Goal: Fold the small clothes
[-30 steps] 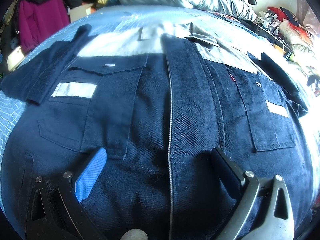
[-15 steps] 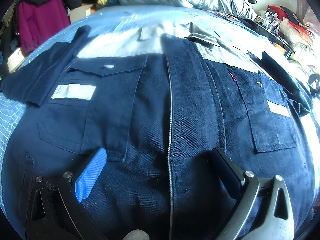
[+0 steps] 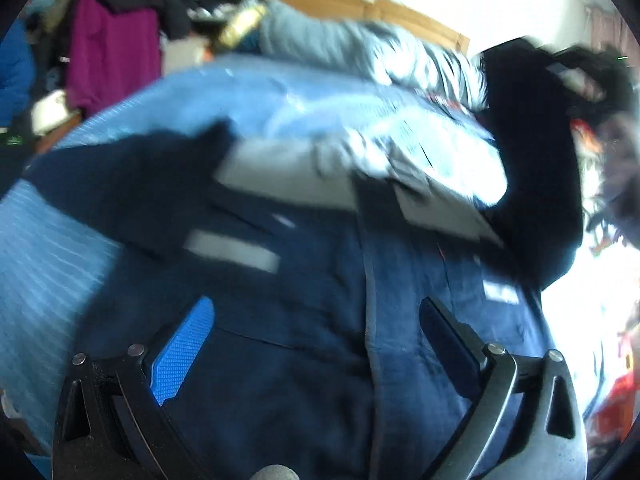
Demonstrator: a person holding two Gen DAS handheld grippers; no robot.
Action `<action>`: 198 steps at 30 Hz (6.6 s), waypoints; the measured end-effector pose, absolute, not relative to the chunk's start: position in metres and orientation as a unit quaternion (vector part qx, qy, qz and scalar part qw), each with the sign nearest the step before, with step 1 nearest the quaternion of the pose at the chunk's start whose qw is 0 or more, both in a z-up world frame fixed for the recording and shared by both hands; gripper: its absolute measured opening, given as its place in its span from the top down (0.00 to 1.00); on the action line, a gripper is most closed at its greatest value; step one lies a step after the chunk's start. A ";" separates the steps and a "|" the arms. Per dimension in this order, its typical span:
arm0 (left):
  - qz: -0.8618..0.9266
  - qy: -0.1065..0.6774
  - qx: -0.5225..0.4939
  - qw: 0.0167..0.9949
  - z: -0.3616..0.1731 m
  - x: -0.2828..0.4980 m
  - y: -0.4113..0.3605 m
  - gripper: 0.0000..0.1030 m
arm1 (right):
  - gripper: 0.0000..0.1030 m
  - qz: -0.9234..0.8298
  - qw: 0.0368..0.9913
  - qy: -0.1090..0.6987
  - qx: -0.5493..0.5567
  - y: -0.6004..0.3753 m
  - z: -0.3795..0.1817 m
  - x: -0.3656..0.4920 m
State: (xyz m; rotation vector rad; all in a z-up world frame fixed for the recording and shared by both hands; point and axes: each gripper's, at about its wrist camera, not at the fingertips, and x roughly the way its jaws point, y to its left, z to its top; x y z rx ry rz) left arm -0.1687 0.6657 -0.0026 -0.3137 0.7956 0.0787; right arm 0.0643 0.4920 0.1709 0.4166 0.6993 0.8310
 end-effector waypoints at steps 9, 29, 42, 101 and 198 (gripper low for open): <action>0.104 0.382 -0.210 0.894 -0.011 -0.197 0.762 0.00 | 0.57 0.399 0.795 0.418 0.186 0.525 0.095 0.003; -0.039 0.485 -0.319 0.814 -0.069 -0.024 0.730 0.33 | 0.52 0.134 0.837 0.455 0.273 0.259 0.010 -0.064; 0.005 0.477 -0.306 0.824 -0.090 0.011 0.712 0.90 | 0.51 0.135 0.827 0.450 0.310 0.230 -0.013 -0.068; 0.135 0.327 -0.514 0.781 -0.134 -0.155 1.043 0.47 | 0.47 0.151 0.842 0.502 0.130 0.354 0.000 -0.083; -0.034 0.421 -0.309 0.852 -0.120 -0.090 0.836 0.41 | 0.85 0.214 0.848 0.473 0.108 0.360 -0.028 0.018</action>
